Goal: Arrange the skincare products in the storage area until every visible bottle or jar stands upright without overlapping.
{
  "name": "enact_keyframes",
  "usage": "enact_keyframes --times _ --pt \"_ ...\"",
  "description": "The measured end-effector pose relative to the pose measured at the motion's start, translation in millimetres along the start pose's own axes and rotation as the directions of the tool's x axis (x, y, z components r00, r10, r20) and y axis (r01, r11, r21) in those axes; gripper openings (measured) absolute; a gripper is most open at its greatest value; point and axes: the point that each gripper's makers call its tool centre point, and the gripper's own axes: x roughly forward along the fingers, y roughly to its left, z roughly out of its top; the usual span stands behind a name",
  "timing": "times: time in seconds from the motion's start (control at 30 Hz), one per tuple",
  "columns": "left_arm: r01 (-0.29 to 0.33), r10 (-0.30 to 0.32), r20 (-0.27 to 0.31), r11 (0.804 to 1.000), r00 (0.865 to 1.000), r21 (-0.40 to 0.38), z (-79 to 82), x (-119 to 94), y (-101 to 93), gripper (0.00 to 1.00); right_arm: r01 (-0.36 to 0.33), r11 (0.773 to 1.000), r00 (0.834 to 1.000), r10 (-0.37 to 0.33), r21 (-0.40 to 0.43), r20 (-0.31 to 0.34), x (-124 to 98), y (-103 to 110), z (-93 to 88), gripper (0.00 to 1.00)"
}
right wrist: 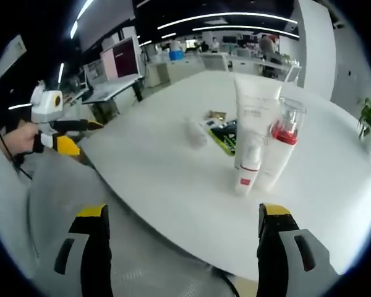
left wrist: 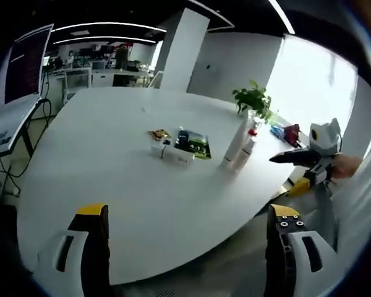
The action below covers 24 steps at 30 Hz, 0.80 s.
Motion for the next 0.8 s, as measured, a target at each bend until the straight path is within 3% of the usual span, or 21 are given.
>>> enact_keyframes --times 0.23,0.53,0.8 --pt "-0.003 0.005 0.045 0.999 0.999 -0.038 6.7 -3 1.0 0.99 -0.046 0.998 0.998 0.045 -0.032 -0.046 13 15 4.5 0.99" --pt "-0.011 0.011 0.039 1.0 0.999 -0.004 6.5 -3 3.4 0.99 -0.099 0.992 0.994 0.095 -0.083 -0.061 29 31 21.9 0.99" --pt "-0.019 0.021 0.067 0.999 0.998 -0.04 10.1 -6 7.8 0.99 -0.139 0.981 0.988 0.129 -0.132 -0.084 46 38 34.9 0.96"
